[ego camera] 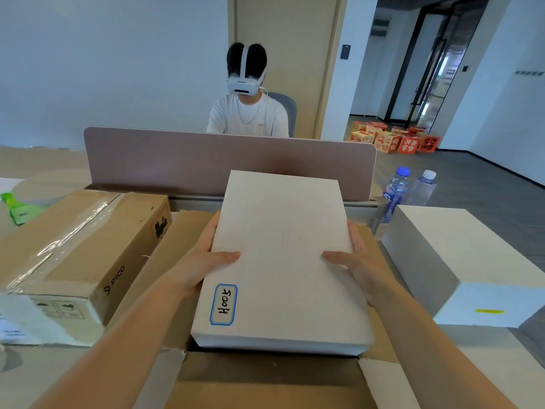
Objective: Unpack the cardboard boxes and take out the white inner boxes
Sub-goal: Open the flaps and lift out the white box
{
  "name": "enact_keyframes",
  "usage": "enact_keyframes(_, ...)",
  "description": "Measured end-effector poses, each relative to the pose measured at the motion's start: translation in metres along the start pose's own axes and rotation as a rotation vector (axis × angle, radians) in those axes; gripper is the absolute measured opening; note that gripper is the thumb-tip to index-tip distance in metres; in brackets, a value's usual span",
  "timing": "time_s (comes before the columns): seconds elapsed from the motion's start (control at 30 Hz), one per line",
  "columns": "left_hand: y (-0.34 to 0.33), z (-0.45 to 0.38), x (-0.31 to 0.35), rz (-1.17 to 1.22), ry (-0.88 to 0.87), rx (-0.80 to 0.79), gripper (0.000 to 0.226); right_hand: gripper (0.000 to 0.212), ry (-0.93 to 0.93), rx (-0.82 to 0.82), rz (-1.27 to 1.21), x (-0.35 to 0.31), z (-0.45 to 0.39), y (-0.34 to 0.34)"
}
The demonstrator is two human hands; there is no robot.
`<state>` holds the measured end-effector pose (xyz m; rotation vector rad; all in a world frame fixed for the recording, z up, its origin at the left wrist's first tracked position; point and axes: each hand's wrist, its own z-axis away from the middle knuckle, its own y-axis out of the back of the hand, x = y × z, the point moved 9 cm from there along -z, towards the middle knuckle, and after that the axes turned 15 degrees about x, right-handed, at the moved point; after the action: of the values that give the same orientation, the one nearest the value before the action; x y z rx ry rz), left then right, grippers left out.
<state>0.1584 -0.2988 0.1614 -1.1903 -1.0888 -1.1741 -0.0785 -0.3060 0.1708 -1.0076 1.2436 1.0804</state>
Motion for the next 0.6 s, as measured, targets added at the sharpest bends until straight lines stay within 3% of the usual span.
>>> enact_keyframes(0.13, 0.0, -0.008, 0.022, 0.014, -0.061, 0.009, 0.087, 0.062, 0.028, 0.018, -0.029, -0.013, -0.004, -0.002)
enact_keyframes(0.2, 0.0, -0.013, 0.03, 0.011, -0.067, 0.029, 0.093, 0.077, 0.006, 0.043, -0.021, -0.019, -0.007, -0.002)
enact_keyframes(0.3, -0.004, -0.016, 0.046, 0.022, -0.088, 0.025, 0.066, 0.093, 0.024, 0.063, -0.021, -0.036, -0.012, 0.0)
enact_keyframes(0.6, -0.04, -0.035, 0.112, -0.077, -0.221, -0.039, 0.083, 0.034, 0.115, 0.1, -0.13, -0.091, -0.018, 0.025)
